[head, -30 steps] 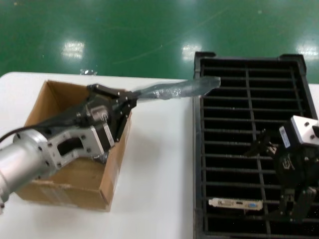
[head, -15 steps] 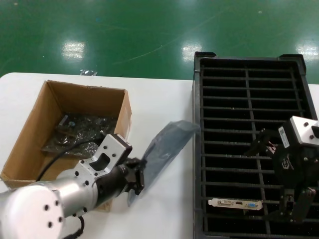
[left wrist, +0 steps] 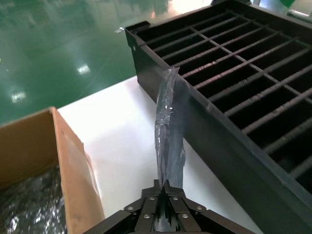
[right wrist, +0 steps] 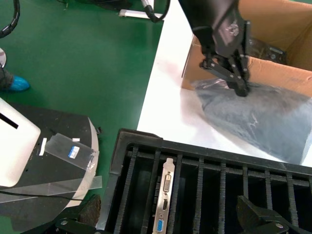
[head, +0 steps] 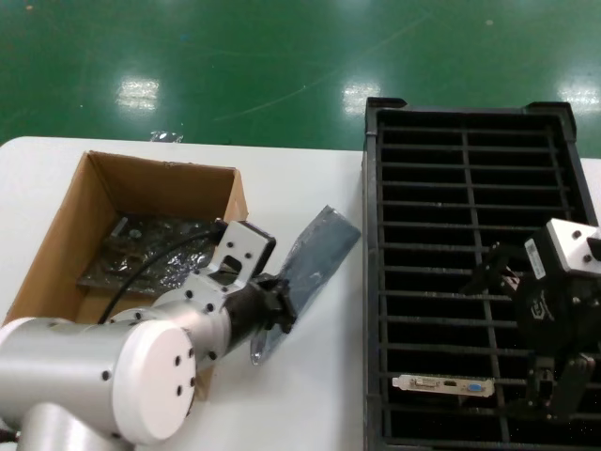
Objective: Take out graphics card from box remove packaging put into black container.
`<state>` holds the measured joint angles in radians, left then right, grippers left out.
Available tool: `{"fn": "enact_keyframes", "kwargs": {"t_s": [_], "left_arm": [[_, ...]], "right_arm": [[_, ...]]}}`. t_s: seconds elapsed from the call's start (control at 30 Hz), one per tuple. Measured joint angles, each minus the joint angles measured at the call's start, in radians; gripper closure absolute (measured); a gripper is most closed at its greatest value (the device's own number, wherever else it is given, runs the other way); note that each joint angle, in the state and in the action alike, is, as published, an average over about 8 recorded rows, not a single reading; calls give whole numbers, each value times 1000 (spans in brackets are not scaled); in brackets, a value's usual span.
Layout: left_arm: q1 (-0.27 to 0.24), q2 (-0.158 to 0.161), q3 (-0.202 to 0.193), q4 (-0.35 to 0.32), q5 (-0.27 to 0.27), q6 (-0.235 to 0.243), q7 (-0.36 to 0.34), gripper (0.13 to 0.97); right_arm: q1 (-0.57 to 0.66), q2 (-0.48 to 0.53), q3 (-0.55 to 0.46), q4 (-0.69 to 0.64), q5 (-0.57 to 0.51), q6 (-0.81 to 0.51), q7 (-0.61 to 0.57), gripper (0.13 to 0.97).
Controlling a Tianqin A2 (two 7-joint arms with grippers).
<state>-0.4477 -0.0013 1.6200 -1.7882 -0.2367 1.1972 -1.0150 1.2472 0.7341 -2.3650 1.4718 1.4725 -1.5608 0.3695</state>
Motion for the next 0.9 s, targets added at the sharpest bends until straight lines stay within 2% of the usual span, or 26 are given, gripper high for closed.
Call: {"fn": "enact_keyframes", "kwargs": {"t_s": [0.13, 0.3, 0.43, 0.53, 0.6, 0.7, 0.73, 0.9], "left_arm": [[-28, 0, 27, 33, 7, -28, -21, 937], [-59, 1, 43, 54, 8, -54, -24, 882], [-78, -1, 44, 45, 5, -68, -6, 849], [-92, -8, 42, 18, 5, -82, 26, 792], [-100, -18, 43, -7, 12, -98, 60, 753], [-107, -49, 61, -56, 45, -138, 139, 696], [-107, -63, 73, -73, 64, -155, 173, 696], [-82, -143, 147, -155, 206, -261, 366, 562]], "right_arm": [[0, 0, 0, 0, 0, 0, 0, 129], [0, 0, 0, 0, 0, 0, 0, 129], [0, 0, -1, 0, 0, 0, 0, 129], [0, 0, -1, 0, 0, 0, 0, 129], [0, 0, -1, 0, 0, 0, 0, 129], [0, 0, -1, 0, 0, 0, 0, 129], [0, 0, -1, 0, 0, 0, 0, 129], [0, 0, -1, 0, 1, 1, 0, 129]]}}
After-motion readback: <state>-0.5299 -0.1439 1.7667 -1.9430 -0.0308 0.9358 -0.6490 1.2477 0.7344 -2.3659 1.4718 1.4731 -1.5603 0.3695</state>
